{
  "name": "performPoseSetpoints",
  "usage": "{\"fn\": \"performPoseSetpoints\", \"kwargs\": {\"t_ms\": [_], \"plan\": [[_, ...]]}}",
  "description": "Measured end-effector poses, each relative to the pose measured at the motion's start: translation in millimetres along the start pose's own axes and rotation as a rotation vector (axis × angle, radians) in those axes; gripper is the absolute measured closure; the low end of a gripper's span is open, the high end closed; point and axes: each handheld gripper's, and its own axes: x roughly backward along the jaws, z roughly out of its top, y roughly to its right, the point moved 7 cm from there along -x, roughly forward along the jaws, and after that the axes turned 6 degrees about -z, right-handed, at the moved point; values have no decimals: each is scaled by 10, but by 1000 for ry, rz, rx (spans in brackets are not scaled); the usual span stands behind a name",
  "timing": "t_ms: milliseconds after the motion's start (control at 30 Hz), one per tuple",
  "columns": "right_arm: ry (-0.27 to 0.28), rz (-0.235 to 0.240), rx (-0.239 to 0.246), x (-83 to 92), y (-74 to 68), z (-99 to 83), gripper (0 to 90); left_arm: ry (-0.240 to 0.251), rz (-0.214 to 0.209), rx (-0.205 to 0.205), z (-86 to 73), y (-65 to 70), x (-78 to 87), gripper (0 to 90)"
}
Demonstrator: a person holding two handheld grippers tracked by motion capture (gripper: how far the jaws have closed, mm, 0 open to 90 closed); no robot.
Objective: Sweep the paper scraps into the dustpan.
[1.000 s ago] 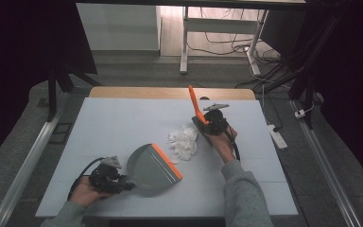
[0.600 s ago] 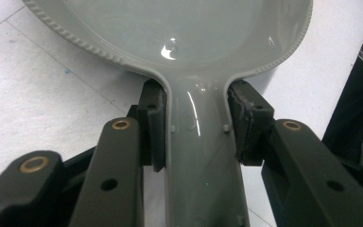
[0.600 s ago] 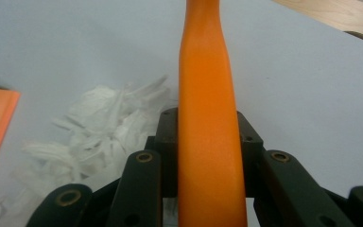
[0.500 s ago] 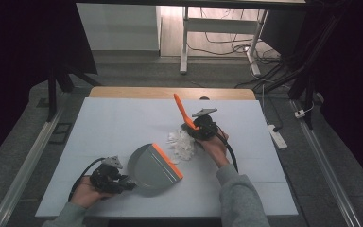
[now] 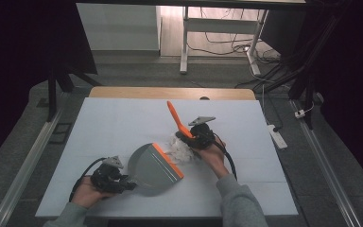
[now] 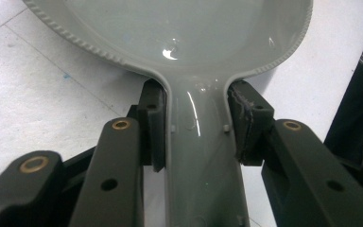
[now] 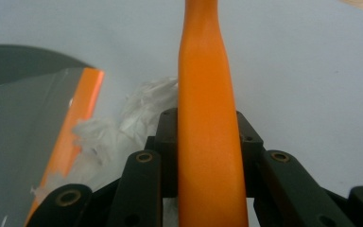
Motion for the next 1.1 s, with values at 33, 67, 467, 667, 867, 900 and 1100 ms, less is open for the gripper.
{"fn": "performPoseSetpoints", "kwargs": {"t_ms": [33, 67, 467, 667, 867, 900, 1100], "plan": [[-3, -6, 16, 6, -29, -11, 704, 0, 0, 0, 0, 0, 0, 615], [-4, -7, 27, 12, -56, -14, 704, 0, 0, 0, 1, 1, -2, 615], [5, 68, 66, 56, -495, -16, 704, 1, 2, 2, 2, 3, -2, 615], [40, 138, 107, 144, -815, 38, 704, 0, 3, 0, 2, 1, -1, 615], [96, 147, 114, 290, -883, 135, 704, 0, 2, 2, 2, 4, -2, 615], [106, 138, 109, 315, -857, 147, 704, 0, 2, 2, 2, 4, -1, 615], [152, 89, 65, 459, -659, 198, 704, 0, 1, 3, 2, 6, -3, 615]]}}
